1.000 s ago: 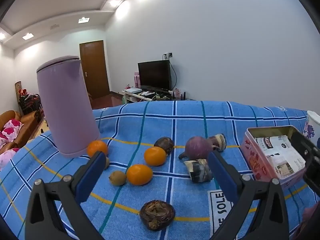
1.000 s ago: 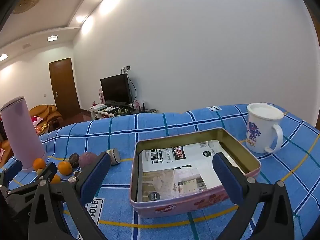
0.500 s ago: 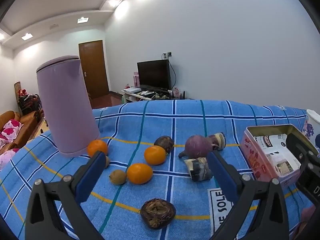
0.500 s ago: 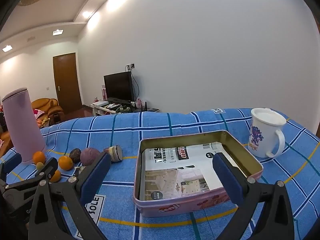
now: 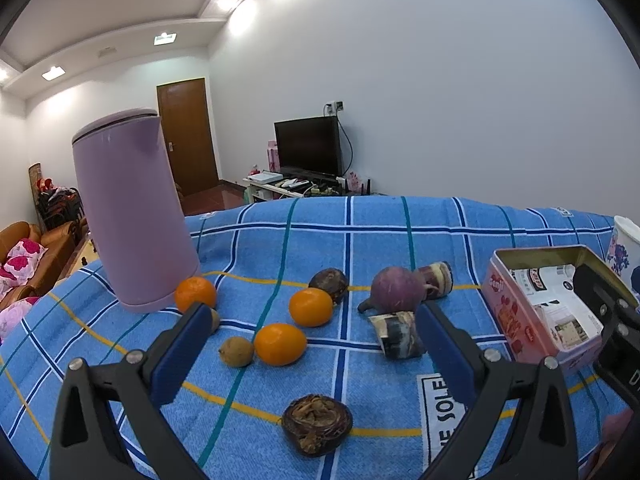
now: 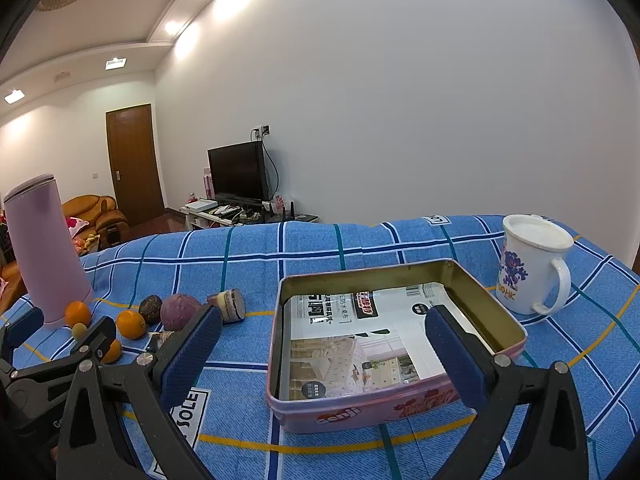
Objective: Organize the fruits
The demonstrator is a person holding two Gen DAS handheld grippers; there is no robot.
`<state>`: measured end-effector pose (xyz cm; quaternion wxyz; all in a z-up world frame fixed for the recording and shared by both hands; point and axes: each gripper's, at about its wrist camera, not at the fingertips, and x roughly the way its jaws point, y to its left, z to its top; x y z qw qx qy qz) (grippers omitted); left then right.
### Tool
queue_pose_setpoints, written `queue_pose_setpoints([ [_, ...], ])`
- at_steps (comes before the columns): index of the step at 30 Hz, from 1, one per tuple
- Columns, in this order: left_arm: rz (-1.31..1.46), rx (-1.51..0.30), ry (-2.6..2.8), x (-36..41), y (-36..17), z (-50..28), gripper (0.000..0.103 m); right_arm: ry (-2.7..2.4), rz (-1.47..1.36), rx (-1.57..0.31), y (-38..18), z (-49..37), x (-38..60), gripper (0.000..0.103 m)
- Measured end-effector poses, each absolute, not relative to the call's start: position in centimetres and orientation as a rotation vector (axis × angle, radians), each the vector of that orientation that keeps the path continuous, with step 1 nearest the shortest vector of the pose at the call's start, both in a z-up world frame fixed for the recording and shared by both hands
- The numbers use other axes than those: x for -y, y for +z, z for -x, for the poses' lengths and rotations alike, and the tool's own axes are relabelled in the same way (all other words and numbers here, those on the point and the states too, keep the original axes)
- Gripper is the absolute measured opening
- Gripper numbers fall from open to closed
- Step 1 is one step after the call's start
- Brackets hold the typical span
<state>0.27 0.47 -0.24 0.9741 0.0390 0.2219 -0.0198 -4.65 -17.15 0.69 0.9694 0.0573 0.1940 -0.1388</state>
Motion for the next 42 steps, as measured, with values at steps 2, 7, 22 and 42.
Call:
queue_pose_setpoints([
  [2, -0.078, -0.448, -0.040, -0.55, -0.24, -0.24, 0.103, -0.280, -0.116, -0.391, 0.69, 4.65, 17.15, 0.102],
  [7, -0.076, -0.449, -0.040, -0.59, -0.24, -0.22, 0.103, -0.281, -0.116, -0.392, 0.69, 4.66, 17.13, 0.102],
  [22, -0.076, -0.449, -0.041, -0.60, -0.23, -0.23, 0.103, -0.272, -0.113, -0.392, 0.72, 4.67, 16.98, 0.102],
  [42, -0.079, -0.449, -0.044, -0.59, -0.21, -0.16, 0.103, -0.269, -0.112, -0.402, 0.57, 4.54, 17.11, 0.102],
])
